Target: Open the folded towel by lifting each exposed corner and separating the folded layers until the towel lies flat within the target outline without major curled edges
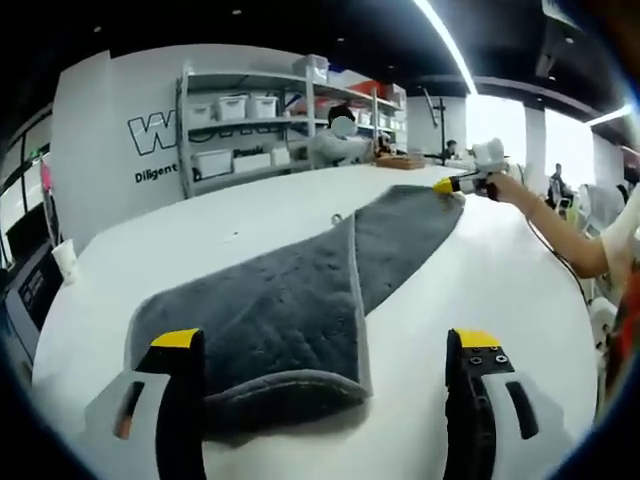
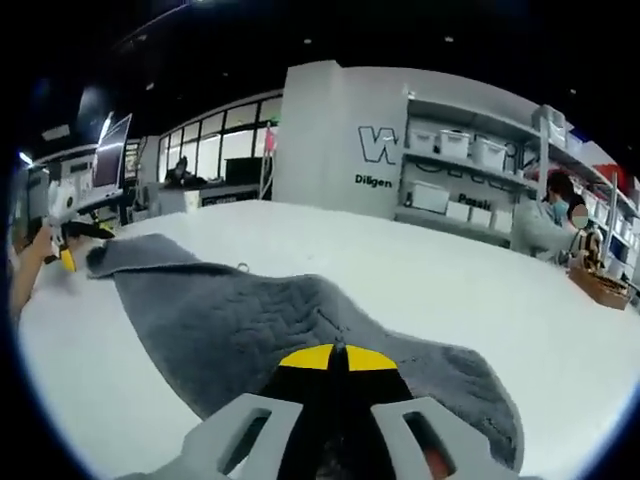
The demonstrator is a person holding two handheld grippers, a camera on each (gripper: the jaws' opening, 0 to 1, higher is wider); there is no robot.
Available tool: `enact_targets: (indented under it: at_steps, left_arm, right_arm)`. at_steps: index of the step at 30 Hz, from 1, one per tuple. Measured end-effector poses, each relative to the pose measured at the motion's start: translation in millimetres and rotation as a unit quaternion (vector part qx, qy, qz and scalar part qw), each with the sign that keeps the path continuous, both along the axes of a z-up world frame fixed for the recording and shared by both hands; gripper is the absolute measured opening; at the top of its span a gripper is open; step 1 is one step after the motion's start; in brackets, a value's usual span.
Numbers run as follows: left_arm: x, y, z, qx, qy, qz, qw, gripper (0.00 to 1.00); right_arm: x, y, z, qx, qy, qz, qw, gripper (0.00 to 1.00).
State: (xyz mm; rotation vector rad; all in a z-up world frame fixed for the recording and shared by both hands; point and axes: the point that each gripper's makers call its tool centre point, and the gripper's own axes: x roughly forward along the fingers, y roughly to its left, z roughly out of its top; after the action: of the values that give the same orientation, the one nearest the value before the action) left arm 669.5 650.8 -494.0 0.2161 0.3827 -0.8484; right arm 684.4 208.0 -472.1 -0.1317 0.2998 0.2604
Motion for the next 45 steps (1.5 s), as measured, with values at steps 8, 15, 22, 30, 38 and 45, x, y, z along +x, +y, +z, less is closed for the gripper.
enact_targets:
  at_steps: [8,15,22,30,38,45]
  left_arm:
    - [-1.7,0,-1.6,0.003,0.002,0.001,1.0000,0.98]
    - [-1.4,0,-4.0,0.008,0.005,-0.001,1.0000,0.98]
    - [-1.7,0,-7.3,0.017,0.009,-0.004,0.9998,0.98]
    - [-3.6,-1,-9.5,0.019,0.013,-0.007,0.9997,0.98]
    - [-5.2,-1,-10.2,0.022,0.013,-0.008,0.9996,0.98]
    - [-6.7,-2,-11.9,0.026,0.014,-0.011,0.9995,0.98]
  right_arm:
    - [-12,34,7.9,-0.075,-0.005,0.088,0.9932,0.00]
    - [-23,45,-28.5,-0.118,0.076,0.121,0.9827,0.00]
    - [-29,46,-49.6,-0.112,0.121,0.128,0.9780,0.00]
    - [-30,45,-46.6,-0.104,0.116,0.131,0.9791,0.00]
    - [-24,46,-22.3,-0.016,0.083,0.117,0.9896,0.06]
    - [-6,18,0.7,-0.008,0.024,0.051,0.9984,0.13]
